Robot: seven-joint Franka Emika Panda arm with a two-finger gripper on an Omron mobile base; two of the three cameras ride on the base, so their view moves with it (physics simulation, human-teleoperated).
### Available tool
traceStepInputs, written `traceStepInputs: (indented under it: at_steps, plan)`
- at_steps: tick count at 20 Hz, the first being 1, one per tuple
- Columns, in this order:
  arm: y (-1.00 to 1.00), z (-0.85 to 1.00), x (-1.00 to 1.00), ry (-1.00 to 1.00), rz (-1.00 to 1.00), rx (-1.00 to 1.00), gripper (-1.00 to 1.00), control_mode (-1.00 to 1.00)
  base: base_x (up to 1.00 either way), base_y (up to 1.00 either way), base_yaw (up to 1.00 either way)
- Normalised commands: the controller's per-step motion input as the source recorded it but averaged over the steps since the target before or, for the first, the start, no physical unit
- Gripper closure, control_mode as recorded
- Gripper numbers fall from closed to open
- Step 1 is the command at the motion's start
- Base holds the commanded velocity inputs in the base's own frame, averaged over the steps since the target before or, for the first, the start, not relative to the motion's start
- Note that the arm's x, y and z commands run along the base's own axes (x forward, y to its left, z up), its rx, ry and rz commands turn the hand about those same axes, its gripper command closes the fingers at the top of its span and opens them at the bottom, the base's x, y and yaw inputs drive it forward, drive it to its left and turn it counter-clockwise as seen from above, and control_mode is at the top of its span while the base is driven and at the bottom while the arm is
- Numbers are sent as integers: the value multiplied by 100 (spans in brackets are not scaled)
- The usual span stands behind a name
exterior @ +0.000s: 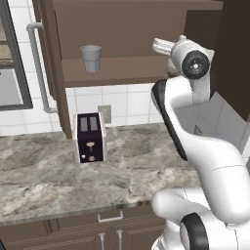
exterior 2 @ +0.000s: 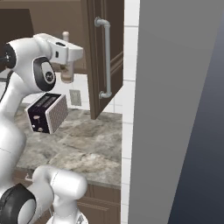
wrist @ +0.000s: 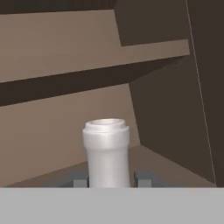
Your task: There is a bowl on the dining counter. Grab a lemon wedge from the fridge and place it in the bowl. Then get the liquor bottle and glass cup from the cabinet and place them next to the bowl.
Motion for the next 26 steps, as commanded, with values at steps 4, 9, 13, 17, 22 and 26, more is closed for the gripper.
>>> traceStepInputs:
  at_steps: [4, 9, 13, 17, 22, 26]
  plan:
    - [59, -3, -99, -1, 0, 0, 100, -100, 0, 0, 0]
    - [47, -3, -100, -10, 0, 0, 100, -100, 0, 0, 0]
    - [14, -2, -100, -20, -2, 0, 100, -100, 0, 0, 0]
    - [0, -2, -99, -25, 0, 0, 100, -100, 0, 0, 0]
    - [2, -6, -90, -21, -1, 0, 100, -100, 0, 0, 0]
    - [0, 0, 0, 0, 0, 0, 100, 100, -98, 24, 0]
